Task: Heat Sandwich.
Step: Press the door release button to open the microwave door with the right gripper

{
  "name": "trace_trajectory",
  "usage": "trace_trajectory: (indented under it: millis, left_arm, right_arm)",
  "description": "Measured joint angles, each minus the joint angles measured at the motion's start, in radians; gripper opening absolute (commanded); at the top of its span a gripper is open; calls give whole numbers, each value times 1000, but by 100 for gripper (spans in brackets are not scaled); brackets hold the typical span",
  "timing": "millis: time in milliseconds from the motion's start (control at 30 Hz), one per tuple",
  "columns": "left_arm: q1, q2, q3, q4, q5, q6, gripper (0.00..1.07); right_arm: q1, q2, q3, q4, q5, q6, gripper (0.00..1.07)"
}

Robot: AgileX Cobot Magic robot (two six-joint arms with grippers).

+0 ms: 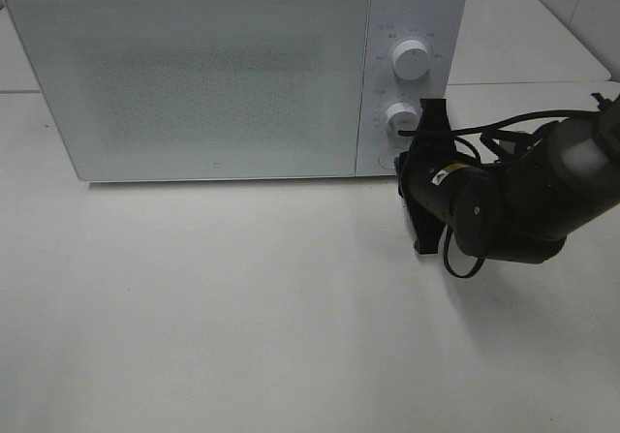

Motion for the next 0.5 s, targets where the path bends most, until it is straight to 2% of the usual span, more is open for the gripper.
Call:
trace_trajectory:
  millis: [500]
  left_arm:
    - [0, 0, 0, 0, 0, 0, 98]
  right_arm:
    - [-21, 60, -83, -8, 30, 0, 0]
